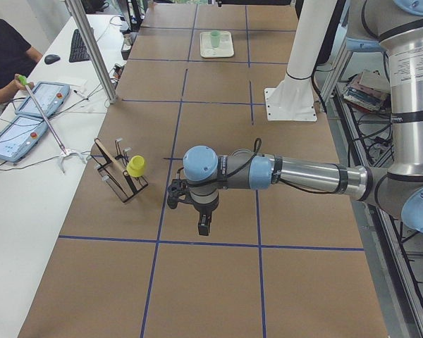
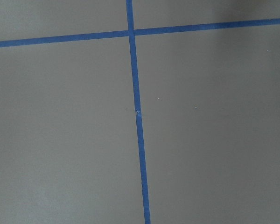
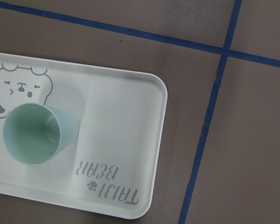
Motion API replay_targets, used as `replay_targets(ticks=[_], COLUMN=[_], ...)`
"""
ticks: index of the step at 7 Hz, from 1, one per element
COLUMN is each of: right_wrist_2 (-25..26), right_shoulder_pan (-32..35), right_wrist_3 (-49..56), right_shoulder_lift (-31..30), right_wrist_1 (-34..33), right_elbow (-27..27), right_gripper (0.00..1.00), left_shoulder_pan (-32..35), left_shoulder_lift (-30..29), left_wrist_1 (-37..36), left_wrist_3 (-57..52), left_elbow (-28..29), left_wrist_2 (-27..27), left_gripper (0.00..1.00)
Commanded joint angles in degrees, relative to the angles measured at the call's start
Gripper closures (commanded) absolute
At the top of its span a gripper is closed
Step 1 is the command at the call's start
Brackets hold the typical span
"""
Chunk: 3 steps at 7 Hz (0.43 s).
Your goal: Left arm grabs green cup and hands to right arm on tray
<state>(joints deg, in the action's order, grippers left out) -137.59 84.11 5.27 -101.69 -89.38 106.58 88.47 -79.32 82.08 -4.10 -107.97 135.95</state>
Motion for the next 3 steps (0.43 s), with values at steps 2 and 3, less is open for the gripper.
replay_targets(ticks=[2, 3], right_wrist_2=[-0.1, 0.1], right_shoulder_pan=[0.0, 0.0], right_wrist_3=[0.0, 0.0], right_shoulder_lift=[0.0, 0.0], right_wrist_1=[0.0, 0.0], right_elbow=[0.0, -0.1], right_gripper=[0.00, 0.00], left_shoulder_pan=[-0.1, -0.1], left_shoulder_lift=[-0.1, -0.2], left_wrist_1=[-0.3, -0.4], left_wrist_3=[0.1, 0.2], left_elbow=[0.0, -0.2], left_wrist_2=[-0.3, -0.2], left_gripper=[0.00, 0.00])
